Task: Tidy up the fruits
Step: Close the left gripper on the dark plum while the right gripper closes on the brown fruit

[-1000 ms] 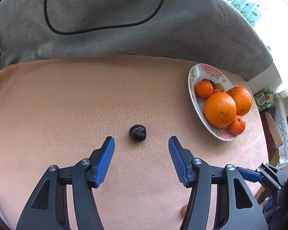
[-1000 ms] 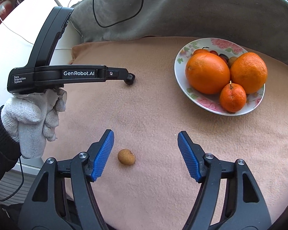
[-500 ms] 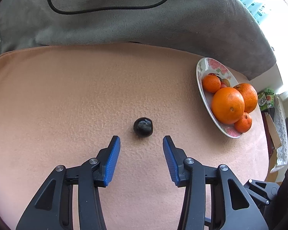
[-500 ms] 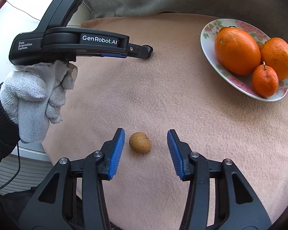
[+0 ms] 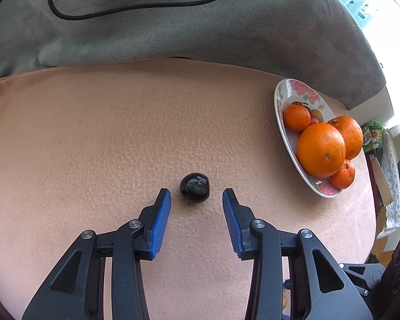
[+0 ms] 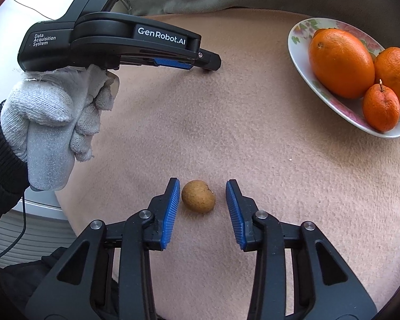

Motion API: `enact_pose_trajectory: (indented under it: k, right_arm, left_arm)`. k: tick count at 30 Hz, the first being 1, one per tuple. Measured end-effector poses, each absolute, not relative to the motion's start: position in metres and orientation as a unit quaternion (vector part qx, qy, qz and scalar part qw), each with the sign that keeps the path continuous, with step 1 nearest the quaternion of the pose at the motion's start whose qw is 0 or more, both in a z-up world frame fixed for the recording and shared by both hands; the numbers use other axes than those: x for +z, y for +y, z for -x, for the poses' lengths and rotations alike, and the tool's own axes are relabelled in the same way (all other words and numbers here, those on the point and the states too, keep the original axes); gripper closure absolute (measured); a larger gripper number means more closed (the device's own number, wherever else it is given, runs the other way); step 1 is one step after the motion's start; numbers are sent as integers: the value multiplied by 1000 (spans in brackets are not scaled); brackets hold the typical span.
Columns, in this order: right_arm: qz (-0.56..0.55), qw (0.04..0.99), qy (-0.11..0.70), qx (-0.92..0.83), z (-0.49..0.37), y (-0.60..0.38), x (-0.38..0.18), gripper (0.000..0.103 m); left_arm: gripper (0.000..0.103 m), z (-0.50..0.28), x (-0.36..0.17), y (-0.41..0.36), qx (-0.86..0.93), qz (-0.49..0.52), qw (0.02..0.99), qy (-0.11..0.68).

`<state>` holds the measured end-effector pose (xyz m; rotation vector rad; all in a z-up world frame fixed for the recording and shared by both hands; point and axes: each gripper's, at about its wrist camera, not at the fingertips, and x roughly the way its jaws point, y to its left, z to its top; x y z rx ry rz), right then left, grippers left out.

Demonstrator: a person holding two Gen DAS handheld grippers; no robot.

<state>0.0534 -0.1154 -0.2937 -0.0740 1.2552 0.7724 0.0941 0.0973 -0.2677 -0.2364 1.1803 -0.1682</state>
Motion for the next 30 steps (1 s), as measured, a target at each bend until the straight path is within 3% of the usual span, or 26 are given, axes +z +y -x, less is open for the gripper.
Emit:
enact_pose_trajectory:
  k: [12,19,30]
  right_arm:
    - [30,733,576,360,-49,-114,-299,75]
    - [28,733,576,362,-45,-113,-296,75]
    - [24,735,572,365,-51,-120,-286,75]
  left_arm:
    - [74,-101,-275,94,-77,105,820,558]
    - [81,-105,-280,87,-77,104,821,557]
    - [82,-99,-277,90,-79,97,824,553]
